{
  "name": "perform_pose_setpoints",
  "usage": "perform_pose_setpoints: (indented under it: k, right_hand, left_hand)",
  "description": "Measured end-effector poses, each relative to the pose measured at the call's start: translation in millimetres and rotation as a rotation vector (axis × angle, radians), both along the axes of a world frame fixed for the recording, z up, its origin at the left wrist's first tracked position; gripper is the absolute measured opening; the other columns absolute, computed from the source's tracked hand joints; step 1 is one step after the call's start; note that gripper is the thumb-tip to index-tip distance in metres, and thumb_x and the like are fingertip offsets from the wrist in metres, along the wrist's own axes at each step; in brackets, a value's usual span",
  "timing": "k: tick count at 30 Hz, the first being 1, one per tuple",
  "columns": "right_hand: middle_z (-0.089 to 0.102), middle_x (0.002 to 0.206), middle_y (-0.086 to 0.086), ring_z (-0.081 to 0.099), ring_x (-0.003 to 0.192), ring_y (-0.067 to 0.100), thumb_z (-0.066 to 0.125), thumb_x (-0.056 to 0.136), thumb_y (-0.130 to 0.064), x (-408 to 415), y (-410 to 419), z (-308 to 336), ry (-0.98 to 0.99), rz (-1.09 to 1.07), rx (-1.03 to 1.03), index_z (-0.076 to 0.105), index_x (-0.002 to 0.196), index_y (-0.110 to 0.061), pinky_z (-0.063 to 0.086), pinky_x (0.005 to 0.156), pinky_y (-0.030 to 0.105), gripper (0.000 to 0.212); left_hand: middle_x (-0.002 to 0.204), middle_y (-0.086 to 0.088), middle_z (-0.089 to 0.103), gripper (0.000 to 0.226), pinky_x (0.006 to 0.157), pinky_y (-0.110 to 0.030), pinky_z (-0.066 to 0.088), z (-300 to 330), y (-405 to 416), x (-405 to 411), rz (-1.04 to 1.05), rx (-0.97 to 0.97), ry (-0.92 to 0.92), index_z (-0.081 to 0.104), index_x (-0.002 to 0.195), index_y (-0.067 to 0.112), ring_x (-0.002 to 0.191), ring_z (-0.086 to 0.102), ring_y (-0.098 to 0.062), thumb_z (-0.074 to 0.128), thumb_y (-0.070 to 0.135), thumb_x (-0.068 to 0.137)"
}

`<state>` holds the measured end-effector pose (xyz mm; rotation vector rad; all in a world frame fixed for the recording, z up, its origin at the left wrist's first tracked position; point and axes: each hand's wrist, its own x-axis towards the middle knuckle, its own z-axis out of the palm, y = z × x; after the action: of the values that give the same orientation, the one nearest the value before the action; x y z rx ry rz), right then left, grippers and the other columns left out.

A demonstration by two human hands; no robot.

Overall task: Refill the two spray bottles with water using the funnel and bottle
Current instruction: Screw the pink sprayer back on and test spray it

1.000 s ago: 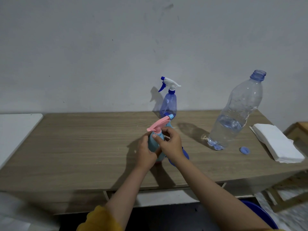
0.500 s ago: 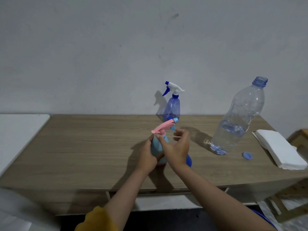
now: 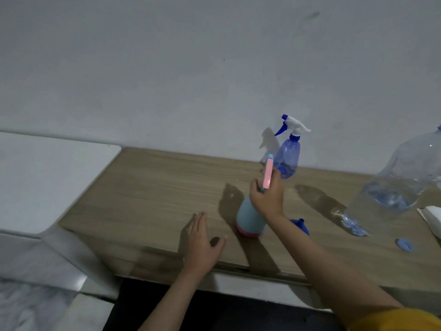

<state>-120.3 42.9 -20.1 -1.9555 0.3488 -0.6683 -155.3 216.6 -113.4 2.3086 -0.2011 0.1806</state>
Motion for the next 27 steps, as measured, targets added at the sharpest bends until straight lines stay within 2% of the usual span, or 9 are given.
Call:
perform_pose_setpoints:
  k: [2, 5, 7, 10, 14, 17, 20, 22, 27]
  right_hand:
    - [0.057, 0.089, 0.019, 0.059, 0.075, 0.029, 0.058, 0.079, -0.001, 1, 2, 11, 0.081, 0.177, -0.042, 0.05, 0.099, -0.003, 0.054, 0.07, 0.042, 0.021]
    - [0.065, 0.093, 0.011, 0.066, 0.084, 0.029, 0.061, 0.073, -0.007, -6, 12, 22, 0.295, 0.414, -0.063, 0.057, 0.097, -0.012, 0.055, 0.08, 0.051, 0.025]
    - [0.068, 0.096, 0.009, 0.066, 0.087, 0.025, 0.062, 0.076, -0.009, -14, 20, 20, 0.45, 0.506, -0.12, 0.061, 0.098, -0.014, 0.054, 0.083, 0.043, 0.023]
    - [0.063, 0.091, 0.005, 0.054, 0.07, 0.013, 0.062, 0.08, -0.019, -25, 31, 3, 0.697, 0.624, -0.346, 0.061, 0.107, -0.014, 0.044, 0.064, 0.025, 0.027]
    - [0.051, 0.07, -0.001, 0.047, 0.06, 0.011, 0.062, 0.078, -0.018, -35, 37, -25, 0.895, 0.616, -0.367, 0.05, 0.077, -0.018, 0.036, 0.052, 0.024, 0.012]
    - [0.055, 0.071, 0.002, 0.049, 0.06, 0.015, 0.06, 0.073, -0.018, -41, 44, -31, 0.906, 0.572, -0.365, 0.054, 0.076, -0.014, 0.038, 0.055, 0.027, 0.008]
    - [0.066, 0.101, 0.012, 0.062, 0.086, 0.025, 0.058, 0.07, -0.023, -40, 54, -37, 0.85, 0.65, -0.368, 0.061, 0.109, -0.011, 0.05, 0.073, 0.032, 0.041]
    - [0.066, 0.106, 0.011, 0.063, 0.092, 0.024, 0.059, 0.071, -0.025, -41, 66, -38, 0.812, 0.727, -0.353, 0.06, 0.114, -0.017, 0.051, 0.08, 0.031, 0.044]
    - [0.067, 0.1, 0.015, 0.062, 0.082, 0.027, 0.056, 0.073, -0.021, -47, 78, -41, 0.814, 0.723, -0.346, 0.059, 0.115, -0.011, 0.052, 0.073, 0.034, 0.044]
  left_hand:
    - [0.139, -0.016, 0.048, 0.083, 0.109, -0.037, 0.029, -4, 18, 2, 0.033, 0.069, -0.027, 0.045, 0.134, 0.001, 0.13, 0.043, -0.033, 0.056, 0.054, 0.071]
    - [0.142, -0.014, 0.044, 0.089, 0.109, -0.044, 0.028, -8, 44, 6, 0.079, 0.163, -0.004, 0.042, 0.137, 0.005, 0.134, 0.038, -0.03, 0.045, 0.063, 0.069]
    - [0.142, -0.015, 0.044, 0.092, 0.109, -0.043, 0.027, -10, 58, 10, 0.096, 0.202, 0.011, 0.041, 0.137, 0.005, 0.134, 0.037, -0.031, 0.044, 0.065, 0.067]
    - [0.141, -0.016, 0.045, 0.096, 0.109, -0.043, 0.027, -11, 76, 15, 0.109, 0.245, 0.044, 0.041, 0.138, 0.006, 0.133, 0.038, -0.031, 0.042, 0.069, 0.065]
    - [0.142, -0.015, 0.043, 0.098, 0.11, -0.045, 0.026, -13, 88, 17, 0.115, 0.286, 0.07, 0.038, 0.139, 0.008, 0.135, 0.036, -0.03, 0.039, 0.07, 0.063]
    - [0.143, -0.016, 0.042, 0.1, 0.111, -0.046, 0.025, -13, 94, 16, 0.127, 0.286, 0.084, 0.038, 0.139, 0.007, 0.136, 0.034, -0.031, 0.039, 0.07, 0.062]
    - [0.14, -0.017, 0.046, 0.098, 0.11, -0.046, 0.027, -14, 98, 15, 0.139, 0.267, 0.086, 0.042, 0.137, 0.006, 0.134, 0.037, -0.032, 0.042, 0.07, 0.062]
    - [0.138, -0.018, 0.048, 0.097, 0.109, -0.045, 0.028, -14, 99, 14, 0.149, 0.253, 0.087, 0.043, 0.135, 0.005, 0.133, 0.039, -0.033, 0.043, 0.068, 0.062]
    - [0.135, -0.021, 0.049, 0.096, 0.108, -0.045, 0.03, -12, 100, 11, 0.153, 0.235, 0.084, 0.045, 0.134, 0.003, 0.13, 0.042, -0.035, 0.045, 0.068, 0.063]
